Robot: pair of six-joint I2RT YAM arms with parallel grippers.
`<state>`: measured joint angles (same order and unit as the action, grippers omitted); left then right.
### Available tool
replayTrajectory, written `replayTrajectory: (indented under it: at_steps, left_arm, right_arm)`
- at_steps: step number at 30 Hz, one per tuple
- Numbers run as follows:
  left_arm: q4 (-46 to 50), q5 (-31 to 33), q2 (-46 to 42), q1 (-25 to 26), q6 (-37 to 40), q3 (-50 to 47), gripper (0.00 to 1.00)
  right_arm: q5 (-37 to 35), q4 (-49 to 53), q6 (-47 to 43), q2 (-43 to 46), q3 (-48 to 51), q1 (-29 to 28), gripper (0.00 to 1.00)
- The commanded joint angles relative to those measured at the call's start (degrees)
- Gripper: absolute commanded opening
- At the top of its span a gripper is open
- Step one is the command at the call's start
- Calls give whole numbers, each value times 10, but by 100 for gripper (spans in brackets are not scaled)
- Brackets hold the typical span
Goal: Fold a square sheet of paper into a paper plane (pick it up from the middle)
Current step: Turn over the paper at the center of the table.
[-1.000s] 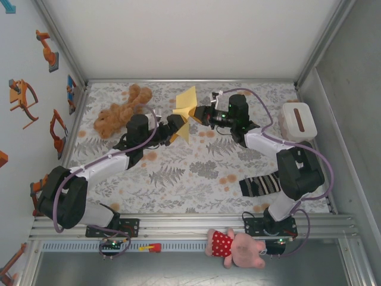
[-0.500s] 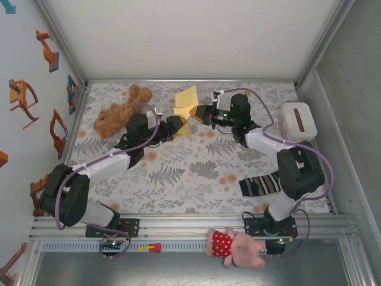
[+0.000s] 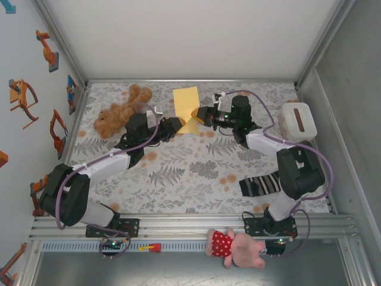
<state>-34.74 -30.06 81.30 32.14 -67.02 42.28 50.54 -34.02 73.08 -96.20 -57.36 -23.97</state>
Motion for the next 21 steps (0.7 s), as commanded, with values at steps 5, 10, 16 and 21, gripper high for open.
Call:
replayTrajectory:
  at_steps: [5,10,16,21]
  left_arm:
    - [41,1,-3,-8,33,19,10]
    - [165,38,-21,-11,99,38,10]
    - [483,207,-28,3,252,138,10]
    - [701,401,11,39,331,245,10]
  right_arm:
    - [-47,199,-133,43,-9,29,31]
    - [-140,368,-245,85,-32,49,40]
    - [-233,467,-313,115,-54,60,42]
    - [-298,513,-343,131,-65,59,41]
